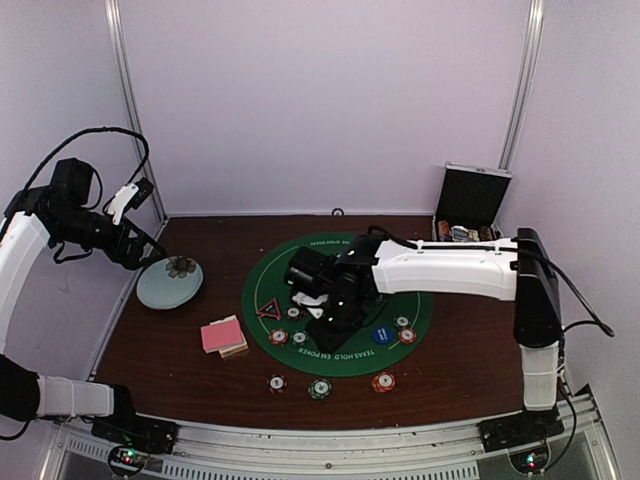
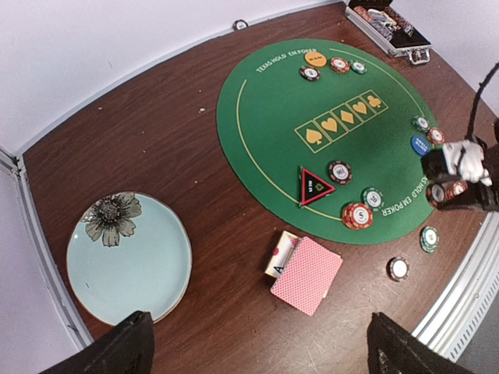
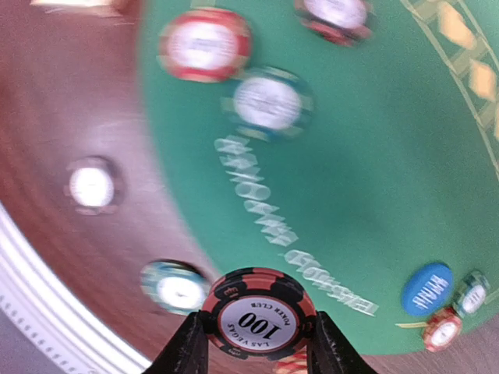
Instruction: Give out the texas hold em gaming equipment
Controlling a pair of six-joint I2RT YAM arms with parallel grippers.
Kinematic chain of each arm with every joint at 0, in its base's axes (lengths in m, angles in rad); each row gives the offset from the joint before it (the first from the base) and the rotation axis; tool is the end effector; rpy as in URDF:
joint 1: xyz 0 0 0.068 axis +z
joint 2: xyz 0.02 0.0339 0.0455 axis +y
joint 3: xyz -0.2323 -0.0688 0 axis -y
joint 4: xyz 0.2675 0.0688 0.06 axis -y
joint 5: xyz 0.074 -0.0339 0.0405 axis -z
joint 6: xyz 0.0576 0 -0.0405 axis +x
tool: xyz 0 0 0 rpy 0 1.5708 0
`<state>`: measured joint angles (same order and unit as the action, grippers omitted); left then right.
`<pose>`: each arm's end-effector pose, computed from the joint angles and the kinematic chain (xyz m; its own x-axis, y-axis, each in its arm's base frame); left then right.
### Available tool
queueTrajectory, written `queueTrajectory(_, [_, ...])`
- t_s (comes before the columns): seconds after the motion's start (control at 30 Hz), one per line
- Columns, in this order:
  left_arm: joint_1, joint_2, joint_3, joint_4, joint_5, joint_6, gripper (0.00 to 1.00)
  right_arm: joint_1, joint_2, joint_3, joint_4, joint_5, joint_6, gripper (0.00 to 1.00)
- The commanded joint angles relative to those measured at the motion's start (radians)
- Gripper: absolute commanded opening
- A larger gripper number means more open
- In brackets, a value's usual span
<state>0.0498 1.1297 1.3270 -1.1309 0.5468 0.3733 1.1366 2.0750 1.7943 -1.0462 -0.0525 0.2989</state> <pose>0.2459 -0.0177 0.3358 -0.6503 0.2795 -0.7064 0.5409 0.8233 -0.1722 0.1814 0.3983 0.1728 -0.6585 -0.7210 -0.2158 -0.7507 0.6497 0.1198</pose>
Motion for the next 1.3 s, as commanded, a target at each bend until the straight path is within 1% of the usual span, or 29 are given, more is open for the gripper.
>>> queueTrajectory(0.0, [0.005,-0.001,-0.009,0.005,0.029,0.020,0.98,-0.102,-0.104,-0.176,0.065,0.048,0.054,0.25])
queueTrajectory(0.1, [0.005,-0.002,-0.015,0.004,0.033,0.028,0.97,-0.149,-0.140,-0.278,0.111,0.065,0.067,0.25])
queueTrajectory(0.23, [0.005,0.003,-0.017,-0.010,0.045,0.041,0.98,-0.178,-0.143,-0.339,0.139,0.078,0.074,0.25])
queueTrajectory(0.53, [0.005,0.001,-0.009,-0.021,0.050,0.047,0.98,-0.193,-0.095,-0.331,0.156,0.056,0.072,0.24])
queueTrajectory(0.8, [0.005,0.020,-0.007,-0.068,0.075,0.092,0.98,-0.193,-0.116,-0.397,0.153,0.055,0.077,0.24])
queueTrajectory(1.0, [0.005,0.031,-0.016,-0.105,0.094,0.128,0.98,-0.195,-0.096,-0.422,0.167,0.055,0.076,0.25])
queueTrajectory(1.03, [0.005,0.029,-0.024,-0.109,0.096,0.137,0.98,-0.195,-0.093,-0.422,0.172,0.037,0.078,0.26])
queueTrajectory(1.13, [0.004,0.025,-0.048,-0.123,0.095,0.171,0.98,-0.195,-0.084,-0.422,0.198,0.020,0.084,0.30])
queueTrajectory(1.17, [0.003,0.025,-0.054,-0.128,0.094,0.182,0.97,-0.195,-0.082,-0.422,0.202,0.016,0.087,0.33])
queueTrajectory(1.23, [-0.008,0.025,-0.068,-0.137,0.086,0.206,0.98,-0.195,-0.078,-0.420,0.204,0.016,0.092,0.45])
queueTrajectory(1.27, [-0.016,0.023,-0.076,-0.140,0.078,0.222,0.97,-0.194,-0.079,-0.418,0.202,0.017,0.094,0.49])
